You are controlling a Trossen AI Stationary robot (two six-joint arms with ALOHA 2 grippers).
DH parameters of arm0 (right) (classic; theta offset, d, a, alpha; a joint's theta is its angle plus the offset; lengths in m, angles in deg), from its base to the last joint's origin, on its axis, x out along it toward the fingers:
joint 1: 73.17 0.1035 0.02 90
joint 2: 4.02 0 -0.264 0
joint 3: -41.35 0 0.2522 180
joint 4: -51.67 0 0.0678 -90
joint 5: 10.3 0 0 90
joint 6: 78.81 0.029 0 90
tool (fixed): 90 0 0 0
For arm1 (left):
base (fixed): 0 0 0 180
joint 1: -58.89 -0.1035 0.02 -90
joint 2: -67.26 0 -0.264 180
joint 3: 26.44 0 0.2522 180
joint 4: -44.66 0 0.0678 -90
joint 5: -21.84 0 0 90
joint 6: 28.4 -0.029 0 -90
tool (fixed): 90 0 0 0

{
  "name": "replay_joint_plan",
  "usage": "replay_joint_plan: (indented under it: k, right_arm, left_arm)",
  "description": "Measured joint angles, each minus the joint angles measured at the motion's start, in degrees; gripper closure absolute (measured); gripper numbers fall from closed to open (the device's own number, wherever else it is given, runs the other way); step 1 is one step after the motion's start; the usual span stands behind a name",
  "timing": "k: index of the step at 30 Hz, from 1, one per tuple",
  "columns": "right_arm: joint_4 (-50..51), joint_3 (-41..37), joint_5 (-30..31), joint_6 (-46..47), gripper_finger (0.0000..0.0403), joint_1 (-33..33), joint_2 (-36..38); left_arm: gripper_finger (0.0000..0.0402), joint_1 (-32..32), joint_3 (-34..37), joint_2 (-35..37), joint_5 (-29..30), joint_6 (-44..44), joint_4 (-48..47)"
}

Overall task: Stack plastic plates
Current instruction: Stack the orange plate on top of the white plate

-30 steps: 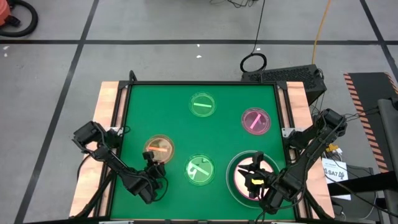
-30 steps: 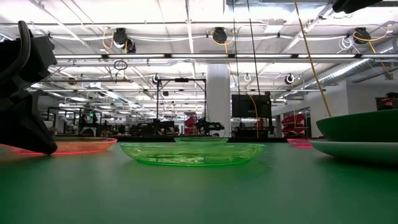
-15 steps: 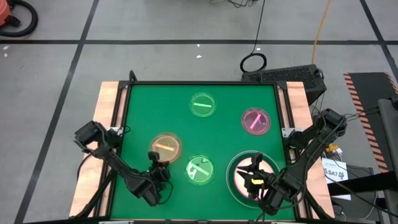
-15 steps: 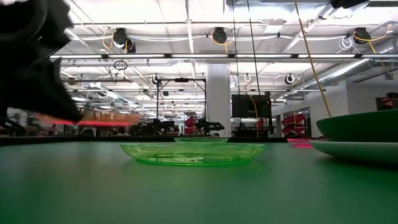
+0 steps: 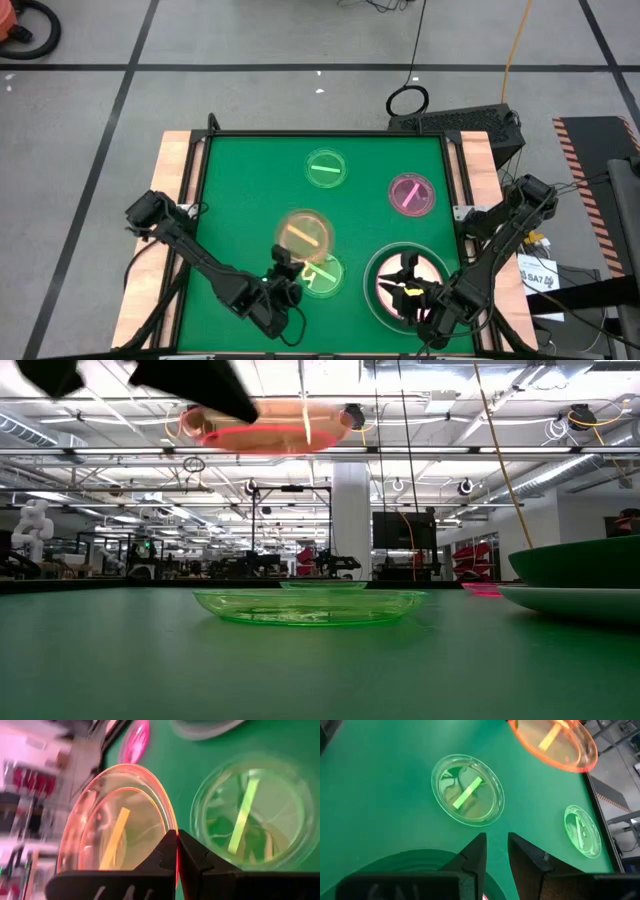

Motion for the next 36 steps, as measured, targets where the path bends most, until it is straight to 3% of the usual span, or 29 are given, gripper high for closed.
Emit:
replay_joint_plan:
  k: [7, 12, 16, 22, 29, 36]
  right_arm:
    - [3.7, 5.3, 0.0, -1.1, 0.0328, 2.5, 0.0]
    - [10.7, 9.3, -0.4, 1.7, 0.0328, 4.3, 0.1]
    - [14.0, 10.0, -4.0, 5.3, 0.0328, 5.3, 0.1]
    - [19.7, 10.0, -7.6, 12.1, 0.0328, 6.7, 0.1]
    - [28.1, 10.0, -11.0, 19.7, 0.0328, 8.3, 0.2]
    - [38.0, 10.1, -19.7, 31.5, 0.0328, 8.6, 3.3]
  left_arm:
    - [0.0398, -3.3, -1.6, 0.0, -13.5, -23.6, 18.1]
    - [0.0398, -6.4, -1.6, 0.0, -24.4, -33.3, 27.4]
    - [0.0398, -8.7, -1.6, 0.0, -31.8, -39.9, 32.1]
    - [0.0398, -12.2, -1.6, 0.0, -46.7, -43.5, 38.7]
    - [0.0398, -14.4, -1.6, -0.2, -51.7, -46.1, 41.0]
    - [0.0398, -15.6, -1.7, -6.1, -58.5, -50.2, 52.2]
